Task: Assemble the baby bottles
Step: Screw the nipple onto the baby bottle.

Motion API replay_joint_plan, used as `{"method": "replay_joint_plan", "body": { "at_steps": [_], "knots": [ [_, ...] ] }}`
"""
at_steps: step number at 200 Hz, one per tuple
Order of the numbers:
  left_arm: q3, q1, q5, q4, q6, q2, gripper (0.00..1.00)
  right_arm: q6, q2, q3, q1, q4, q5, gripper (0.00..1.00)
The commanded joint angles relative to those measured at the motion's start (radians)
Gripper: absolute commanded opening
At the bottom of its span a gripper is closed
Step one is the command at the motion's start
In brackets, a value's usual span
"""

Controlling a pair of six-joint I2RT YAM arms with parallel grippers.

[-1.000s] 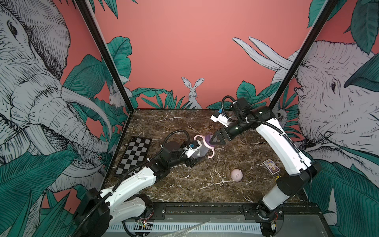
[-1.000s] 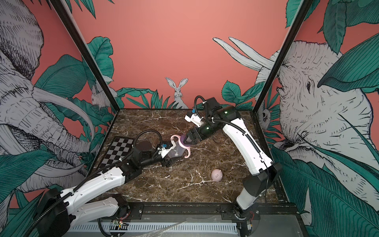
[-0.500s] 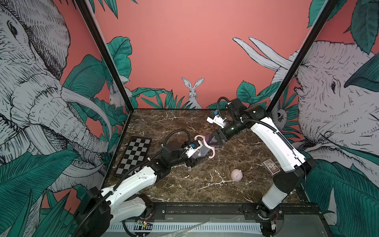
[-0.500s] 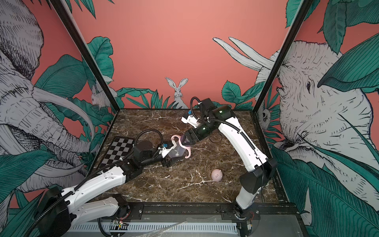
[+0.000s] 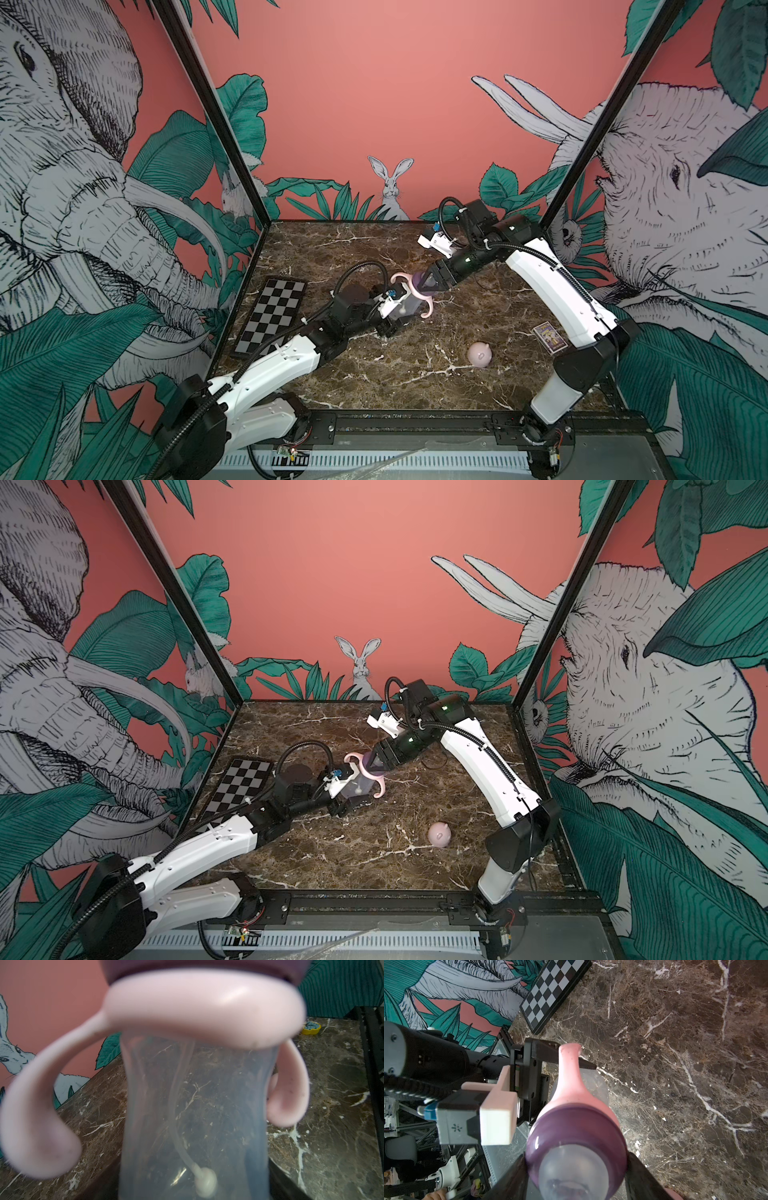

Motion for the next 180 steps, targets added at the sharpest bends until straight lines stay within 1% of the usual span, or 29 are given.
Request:
{"method": "replay_joint_plan", "body": {
  "at_steps": [1, 6, 19, 34, 57, 77, 102, 143, 180],
  "knots": [
    [0.004, 0.007, -0.055, 0.088, -0.012, -0.051, 0.35, 0.055, -0.009, -0.048, 0.007, 0.02, 0.015, 0.67],
    [0.005, 0.006, -0.053, 0.088, -0.011, -0.051, 0.35, 0.056, -0.009, -0.05, 0.007, 0.024, 0.014, 0.7],
    [-0.001, 0.006, -0.05, 0.088, -0.009, -0.056, 0.35, 0.056, -0.008, -0.047, 0.007, 0.029, 0.006, 0.71],
    [-0.004, 0.006, -0.044, 0.09, -0.006, -0.063, 0.35, 0.05, -0.008, -0.032, 0.007, 0.025, -0.009, 0.79],
    [0.002, 0.007, -0.03, 0.081, -0.001, -0.057, 0.35, 0.036, -0.006, 0.011, 0.009, 0.004, 0.019, 0.84],
    [0.002, 0.006, -0.021, 0.081, -0.001, -0.051, 0.35, 0.015, 0.0, 0.045, 0.012, -0.019, 0.054, 0.85],
    [0.008, 0.006, -0.012, 0.081, 0.0, -0.042, 0.35, -0.005, 0.021, 0.089, 0.012, -0.046, 0.062, 0.86],
    [0.02, 0.006, -0.008, 0.071, 0.005, -0.035, 0.35, -0.025, 0.065, 0.154, 0.013, -0.09, 0.021, 0.86],
    [0.025, 0.006, -0.005, 0.068, 0.007, -0.026, 0.35, -0.035, 0.081, 0.163, 0.026, -0.103, 0.008, 0.87]
  ]
}}
